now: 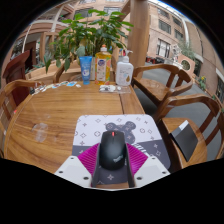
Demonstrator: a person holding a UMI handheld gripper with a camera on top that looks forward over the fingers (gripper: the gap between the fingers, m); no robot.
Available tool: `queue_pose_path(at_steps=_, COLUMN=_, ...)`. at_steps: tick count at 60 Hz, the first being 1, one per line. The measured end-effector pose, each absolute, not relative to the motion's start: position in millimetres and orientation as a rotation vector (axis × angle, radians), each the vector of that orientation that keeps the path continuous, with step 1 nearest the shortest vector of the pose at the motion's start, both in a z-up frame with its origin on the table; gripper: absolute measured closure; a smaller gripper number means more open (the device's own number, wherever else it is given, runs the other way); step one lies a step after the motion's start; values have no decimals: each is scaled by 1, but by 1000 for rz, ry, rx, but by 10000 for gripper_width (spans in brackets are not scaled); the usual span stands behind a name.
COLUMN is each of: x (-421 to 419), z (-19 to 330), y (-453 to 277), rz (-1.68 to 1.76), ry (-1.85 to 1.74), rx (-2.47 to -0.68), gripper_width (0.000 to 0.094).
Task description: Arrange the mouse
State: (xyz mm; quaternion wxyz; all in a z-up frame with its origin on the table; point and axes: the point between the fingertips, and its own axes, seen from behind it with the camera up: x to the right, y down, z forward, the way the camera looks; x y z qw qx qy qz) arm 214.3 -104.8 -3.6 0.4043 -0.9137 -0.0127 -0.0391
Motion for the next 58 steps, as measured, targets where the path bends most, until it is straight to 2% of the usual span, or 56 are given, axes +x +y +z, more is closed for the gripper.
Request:
queue_pose_path(at_steps=7, x=211, z=-9, y=-113, rz=-57, ry=-24, rx=-2333, gripper_width=424)
queue_pose_path(at_steps=14, x=207, z=20, y=-124, rz=-67, ry=-35, rx=-2282, gripper_width=66)
queue_pose_path(at_steps=17, x=204, z=35, y=-133, rz=-77, ry=-28, rx=-2254, gripper_width=92)
queue_pose_path(at_steps=31, x=174, z=101, y=-197, rz=-98, ry=-16, rx=-2181, gripper_width=81)
queue_pose_path(at_steps=44, x=162, z=117, y=-253, rz=-118, ry=-23, rx=-2171, gripper_width=83)
queue_pose_path(at_steps=58, x=161, z=131, y=-273, rz=-141, ry=-32, rx=-2145, gripper_width=82)
